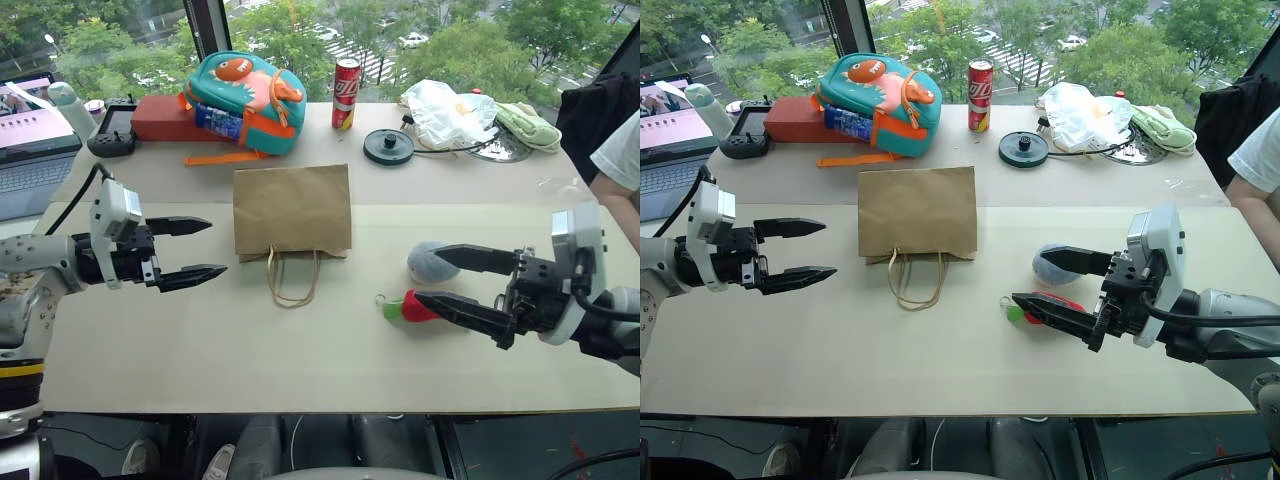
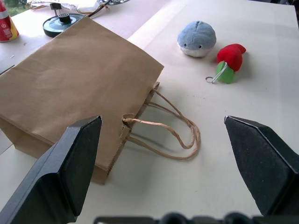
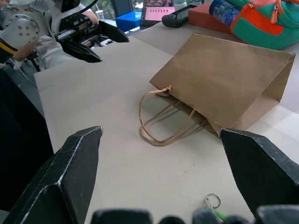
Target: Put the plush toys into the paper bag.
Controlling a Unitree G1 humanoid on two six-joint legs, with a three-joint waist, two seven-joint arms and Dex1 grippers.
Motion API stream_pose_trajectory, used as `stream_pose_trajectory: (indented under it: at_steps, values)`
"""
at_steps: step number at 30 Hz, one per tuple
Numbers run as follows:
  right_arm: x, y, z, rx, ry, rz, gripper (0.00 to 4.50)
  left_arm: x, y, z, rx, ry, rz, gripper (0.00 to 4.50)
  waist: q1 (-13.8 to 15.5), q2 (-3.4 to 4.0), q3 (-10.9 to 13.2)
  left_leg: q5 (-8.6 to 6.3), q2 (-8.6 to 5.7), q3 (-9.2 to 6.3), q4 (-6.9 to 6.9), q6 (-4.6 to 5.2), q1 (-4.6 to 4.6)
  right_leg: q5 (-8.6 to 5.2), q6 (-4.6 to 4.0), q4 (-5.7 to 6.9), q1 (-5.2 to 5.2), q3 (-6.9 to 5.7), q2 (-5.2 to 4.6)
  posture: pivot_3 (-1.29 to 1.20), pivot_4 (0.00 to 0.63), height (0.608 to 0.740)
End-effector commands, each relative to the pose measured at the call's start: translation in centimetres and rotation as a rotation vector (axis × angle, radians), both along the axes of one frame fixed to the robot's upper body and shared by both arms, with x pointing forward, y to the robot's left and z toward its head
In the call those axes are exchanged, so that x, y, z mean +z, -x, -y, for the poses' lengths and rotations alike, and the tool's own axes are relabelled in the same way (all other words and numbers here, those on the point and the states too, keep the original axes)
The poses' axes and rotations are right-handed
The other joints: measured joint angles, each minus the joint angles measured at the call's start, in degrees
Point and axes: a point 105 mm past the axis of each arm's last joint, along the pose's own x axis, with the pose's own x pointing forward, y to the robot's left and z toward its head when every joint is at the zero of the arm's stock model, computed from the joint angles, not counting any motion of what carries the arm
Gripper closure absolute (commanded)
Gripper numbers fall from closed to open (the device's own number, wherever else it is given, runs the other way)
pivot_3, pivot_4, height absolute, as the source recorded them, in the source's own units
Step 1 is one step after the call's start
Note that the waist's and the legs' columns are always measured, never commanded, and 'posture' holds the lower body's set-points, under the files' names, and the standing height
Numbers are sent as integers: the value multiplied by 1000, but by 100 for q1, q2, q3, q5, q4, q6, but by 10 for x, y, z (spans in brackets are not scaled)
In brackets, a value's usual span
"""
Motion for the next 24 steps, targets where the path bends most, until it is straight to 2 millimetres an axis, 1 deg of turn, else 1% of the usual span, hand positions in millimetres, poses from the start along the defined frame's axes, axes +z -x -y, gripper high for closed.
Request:
stream_pose_trajectory:
  at_steps: [1,4,7,8,10,13,17,20,24]
  values:
    - [9,3,-4,18,-9,49,59,11,0,1,-22,-1,35,0,0,0,0,0,0,0,0,0,0,0,0,0,0,0,0,0,150,739]
    - [8,4,-6,16,-11,45,59,2,-5,0,-31,-54,39,0,2,0,0,0,-1,0,0,0,1,0,0,1,0,0,0,0,150,739]
    - [9,6,-7,19,-15,44,59,-4,-15,-3,-49,-118,90,0,9,0,0,0,-1,0,0,0,2,0,0,0,1,0,0,0,150,739]
    - [9,6,-7,20,-16,44,59,-6,-19,-3,-61,-159,132,0,11,0,0,0,-2,0,0,0,1,0,0,1,1,0,0,0,150,739]
    - [9,8,-8,22,-18,42,59,-7,-29,6,-107,-223,241,0,38,0,0,0,-2,0,1,0,1,1,-2,0,1,0,0,0,150,739]
    - [8,9,-9,21,-17,41,59,-9,-41,23,-176,-282,397,0,101,0,0,0,-4,0,7,0,-1,20,-34,-3,7,0,-1,0,150,739]
    - [10,11,-10,13,-14,50,59,-22,-45,40,-280,-369,556,0,133,0,0,0,-4,1,10,1,-7,25,-42,-4,4,0,-1,0,150,739]
    - [11,14,-11,8,-12,57,59,-26,-53,48,-287,-373,649,0,142,0,0,-1,-3,0,8,3,-6,25,-42,-1,3,0,1,0,150,739]
    - [12,17,-12,-4,-12,61,59,-29,-62,53,-278,-376,726,0,142,0,0,-1,-4,-2,14,3,-7,26,-41,3,6,0,1,0,150,739]
